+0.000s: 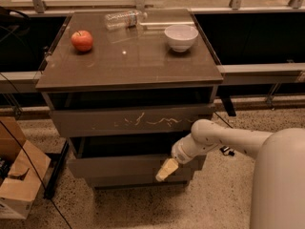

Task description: Open middle drawer

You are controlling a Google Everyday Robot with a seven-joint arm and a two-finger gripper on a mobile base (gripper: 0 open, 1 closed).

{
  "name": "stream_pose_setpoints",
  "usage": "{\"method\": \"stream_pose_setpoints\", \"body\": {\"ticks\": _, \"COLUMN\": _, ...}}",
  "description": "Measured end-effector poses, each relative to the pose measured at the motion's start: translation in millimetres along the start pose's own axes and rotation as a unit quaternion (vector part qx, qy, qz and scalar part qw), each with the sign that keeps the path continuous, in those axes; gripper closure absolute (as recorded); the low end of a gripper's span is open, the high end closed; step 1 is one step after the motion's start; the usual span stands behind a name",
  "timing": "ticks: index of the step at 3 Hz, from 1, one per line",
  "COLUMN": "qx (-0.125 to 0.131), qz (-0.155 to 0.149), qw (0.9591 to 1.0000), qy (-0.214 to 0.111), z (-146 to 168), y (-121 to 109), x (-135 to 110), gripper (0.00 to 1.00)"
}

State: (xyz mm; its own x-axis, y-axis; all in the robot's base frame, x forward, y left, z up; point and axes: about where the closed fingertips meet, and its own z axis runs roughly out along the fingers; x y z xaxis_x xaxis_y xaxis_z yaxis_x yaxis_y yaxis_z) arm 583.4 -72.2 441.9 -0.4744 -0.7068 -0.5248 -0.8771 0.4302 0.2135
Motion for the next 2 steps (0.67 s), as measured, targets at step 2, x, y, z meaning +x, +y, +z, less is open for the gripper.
{"method": "stream_pose_setpoints", "body": {"ticks": 2, "qx": -0.025, "qz": 0.010, "qw": 0.9995, "qy": 0.013, "z": 8.3, "y": 0.0, "x": 7.8, "gripper": 0.49}}
